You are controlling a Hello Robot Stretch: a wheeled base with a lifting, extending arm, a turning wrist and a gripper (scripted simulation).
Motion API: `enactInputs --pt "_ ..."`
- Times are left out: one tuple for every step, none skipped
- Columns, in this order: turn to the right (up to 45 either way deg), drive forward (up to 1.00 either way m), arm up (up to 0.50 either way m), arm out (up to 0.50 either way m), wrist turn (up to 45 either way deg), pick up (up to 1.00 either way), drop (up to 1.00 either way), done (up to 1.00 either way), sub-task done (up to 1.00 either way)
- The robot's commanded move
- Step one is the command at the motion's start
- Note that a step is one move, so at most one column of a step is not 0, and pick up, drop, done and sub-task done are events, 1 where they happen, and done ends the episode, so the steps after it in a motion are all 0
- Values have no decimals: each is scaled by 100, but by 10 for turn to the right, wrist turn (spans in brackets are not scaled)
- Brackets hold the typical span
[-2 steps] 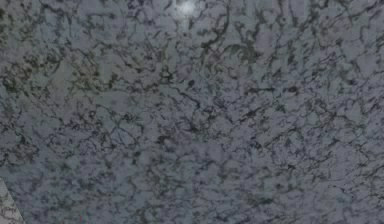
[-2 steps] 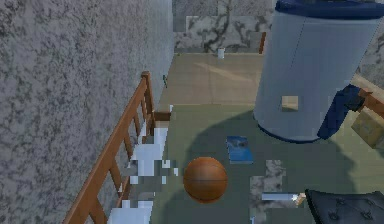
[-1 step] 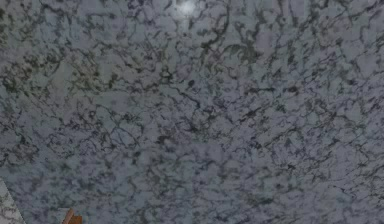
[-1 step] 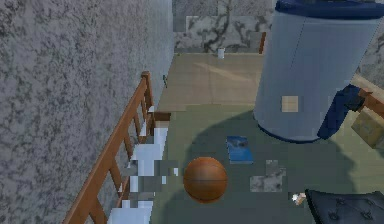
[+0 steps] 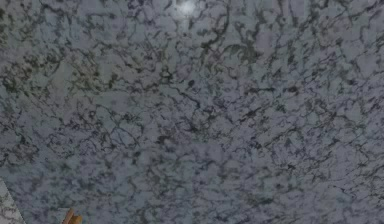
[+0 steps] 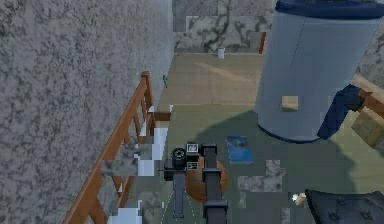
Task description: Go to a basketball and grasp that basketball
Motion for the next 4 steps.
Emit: enactInputs --pt "0 0 0 0 450 0 0 0 0" --pt "0 0 0 0 450 0 0 0 0" --pt "0 0 0 0 450 0 0 0 0" --pt "0 0 0 0 450 0 0 0 0"
